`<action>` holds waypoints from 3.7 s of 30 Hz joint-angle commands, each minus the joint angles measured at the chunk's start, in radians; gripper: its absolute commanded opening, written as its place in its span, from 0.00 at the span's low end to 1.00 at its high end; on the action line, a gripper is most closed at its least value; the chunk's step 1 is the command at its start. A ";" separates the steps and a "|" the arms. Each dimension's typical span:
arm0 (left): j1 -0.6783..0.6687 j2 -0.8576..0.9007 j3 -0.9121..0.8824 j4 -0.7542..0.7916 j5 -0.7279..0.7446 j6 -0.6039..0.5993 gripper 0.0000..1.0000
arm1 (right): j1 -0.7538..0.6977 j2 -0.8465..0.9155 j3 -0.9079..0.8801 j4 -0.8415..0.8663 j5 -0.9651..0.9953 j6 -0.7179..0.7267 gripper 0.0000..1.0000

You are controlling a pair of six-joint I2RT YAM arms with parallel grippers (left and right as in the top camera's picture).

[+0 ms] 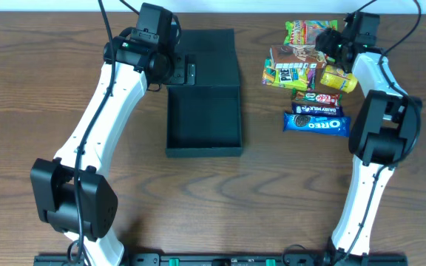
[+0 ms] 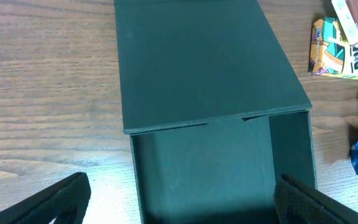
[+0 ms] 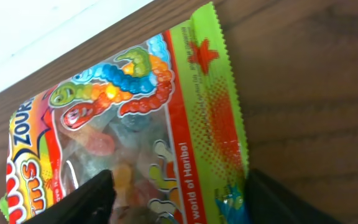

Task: Pack container
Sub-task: 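Carry the Haribo bag with the right gripper into the box, then move the right gripper to the blue Oreo pack and grasp it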

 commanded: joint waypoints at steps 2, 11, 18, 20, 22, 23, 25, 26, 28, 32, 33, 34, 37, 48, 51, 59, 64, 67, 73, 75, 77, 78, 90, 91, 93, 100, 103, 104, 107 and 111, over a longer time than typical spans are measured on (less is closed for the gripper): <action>0.007 0.019 0.004 -0.004 -0.011 0.007 0.95 | 0.012 0.038 0.019 -0.011 -0.008 0.014 0.50; 0.022 0.019 0.004 -0.004 -0.011 0.007 0.96 | 0.011 0.038 0.019 -0.011 -0.013 0.014 0.01; 0.023 0.019 0.004 -0.004 -0.011 0.007 0.95 | 0.006 0.009 0.093 -0.036 -0.116 0.014 0.01; 0.023 0.019 0.004 -0.004 -0.011 0.007 0.96 | 0.006 -0.010 0.143 -0.076 -0.123 0.003 0.01; 0.023 0.019 0.004 -0.004 -0.011 0.007 0.95 | 0.006 -0.023 0.192 -0.119 -0.147 -0.043 0.01; 0.023 0.019 0.004 -0.004 -0.011 0.007 0.95 | 0.007 -0.029 0.219 -0.150 -0.152 -0.055 0.01; 0.023 0.019 0.004 -0.003 -0.011 0.007 0.95 | 0.011 -0.045 0.273 -0.228 -0.151 -0.081 0.01; 0.023 0.019 0.004 -0.003 -0.011 0.007 0.95 | 0.014 -0.058 0.301 -0.275 -0.151 -0.101 0.01; 0.023 0.019 0.004 -0.003 -0.011 0.007 0.95 | 0.021 -0.086 0.334 -0.346 -0.152 -0.145 0.01; 0.023 0.019 0.004 -0.004 -0.011 0.007 0.95 | 0.043 -0.170 0.357 -0.445 -0.151 -0.214 0.01; 0.023 0.019 0.004 -0.004 -0.011 0.007 0.95 | 0.045 -0.192 0.357 -0.459 -0.151 -0.216 0.01; 0.023 0.019 0.004 -0.004 -0.011 0.007 0.95 | 0.047 -0.212 0.357 -0.472 -0.151 -0.222 0.01; 0.023 0.019 0.004 -0.004 -0.011 0.008 0.95 | 0.052 -0.280 0.357 -0.503 -0.151 -0.239 0.01; 0.046 0.016 0.004 -0.005 -0.113 0.019 0.95 | 0.106 -0.481 0.357 -0.732 -0.392 -0.504 0.01; 0.111 0.004 0.004 -0.005 -0.114 0.018 0.95 | 0.144 -0.487 0.357 -0.867 -0.492 -0.625 0.01; 0.275 -0.021 0.004 -0.021 0.001 0.128 0.95 | 0.311 -0.486 0.357 -1.168 -0.642 -1.042 0.01; 0.344 -0.021 0.004 -0.027 0.090 0.184 0.96 | 0.464 -0.486 0.344 -1.226 -0.653 -1.178 0.01; 0.362 -0.021 0.004 -0.027 0.092 0.184 0.95 | 0.528 -0.486 0.301 -1.211 -0.672 -1.210 0.01; 0.375 -0.021 0.004 -0.027 0.099 0.220 0.95 | 0.569 -0.484 0.129 -1.098 -0.791 -1.209 0.01; 0.374 -0.021 0.004 -0.027 0.100 0.220 0.95 | 0.568 -0.483 0.063 -1.044 -0.825 -1.209 0.01; 0.375 -0.021 0.004 -0.027 0.099 0.220 0.95 | 0.568 -0.480 0.025 -1.009 -0.854 -1.209 0.01; 0.375 -0.021 0.004 -0.027 0.099 0.220 0.95 | 0.568 -0.480 0.008 -0.991 -0.866 -1.209 0.01; 0.375 -0.021 0.004 -0.034 0.099 0.220 0.95 | 0.550 -0.415 -0.014 -0.731 -0.636 -0.724 0.99; 0.374 -0.021 0.004 -0.035 0.100 0.220 0.95 | 0.543 -0.415 -0.006 -0.726 -0.636 -0.694 0.99; 0.374 -0.021 0.004 -0.048 0.100 0.220 0.95 | 0.532 -0.415 0.013 -0.724 -0.605 -0.624 0.99; 0.374 -0.021 0.004 -0.091 0.108 0.220 0.95 | 0.548 -0.415 0.014 -0.783 -0.128 -0.348 0.99; 0.374 -0.021 0.004 -0.098 0.108 0.220 0.96 | 0.515 -0.419 0.014 -0.853 0.052 -0.096 0.99; 0.374 -0.021 0.004 -0.101 0.108 0.220 0.95 | 0.495 -0.422 0.014 -0.891 0.085 0.001 0.99; 0.374 -0.021 0.004 -0.104 0.108 0.220 0.95 | 0.423 -0.422 0.012 -1.011 0.105 0.276 0.99; 0.374 -0.021 0.004 -0.103 0.134 0.220 0.96 | 0.338 -0.422 0.009 -1.072 0.098 0.428 0.99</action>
